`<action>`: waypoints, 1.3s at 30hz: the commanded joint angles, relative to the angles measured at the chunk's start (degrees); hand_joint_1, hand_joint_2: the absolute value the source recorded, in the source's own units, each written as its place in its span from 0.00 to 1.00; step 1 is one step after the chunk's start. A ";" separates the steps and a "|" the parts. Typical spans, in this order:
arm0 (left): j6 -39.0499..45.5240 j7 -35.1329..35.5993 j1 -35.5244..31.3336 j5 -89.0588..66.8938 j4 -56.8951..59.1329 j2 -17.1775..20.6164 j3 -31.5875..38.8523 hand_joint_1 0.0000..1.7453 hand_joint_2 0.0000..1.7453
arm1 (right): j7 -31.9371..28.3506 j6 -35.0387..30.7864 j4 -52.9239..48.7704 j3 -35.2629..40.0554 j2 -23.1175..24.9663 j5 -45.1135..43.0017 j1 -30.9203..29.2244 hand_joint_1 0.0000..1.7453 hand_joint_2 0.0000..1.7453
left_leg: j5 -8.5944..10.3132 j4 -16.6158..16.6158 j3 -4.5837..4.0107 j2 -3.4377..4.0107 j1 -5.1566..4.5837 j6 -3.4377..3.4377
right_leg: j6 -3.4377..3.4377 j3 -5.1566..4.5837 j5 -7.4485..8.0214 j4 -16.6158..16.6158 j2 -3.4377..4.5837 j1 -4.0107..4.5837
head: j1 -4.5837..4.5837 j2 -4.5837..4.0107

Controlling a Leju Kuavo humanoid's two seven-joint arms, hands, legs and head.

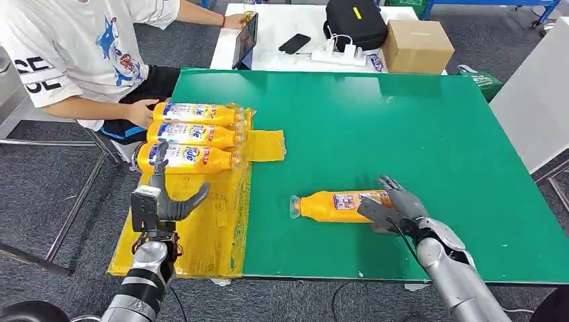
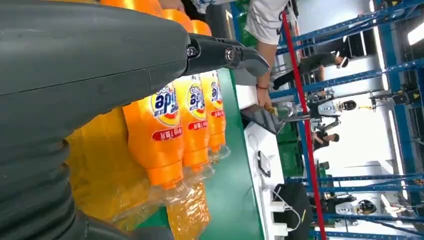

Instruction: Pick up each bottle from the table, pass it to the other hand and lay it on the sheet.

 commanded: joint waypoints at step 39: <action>-6.58 4.25 -0.86 10.18 3.45 -2.37 -4.02 0.00 1.00 | -23.04 -27.64 -27.32 -16.81 21.79 -18.78 12.25 1.00 1.00 | -0.04 0.02 -0.16 -0.23 0.02 -0.05 | -0.03 -0.03 -0.10 0.07 -0.11 0.00 | 0.00 0.00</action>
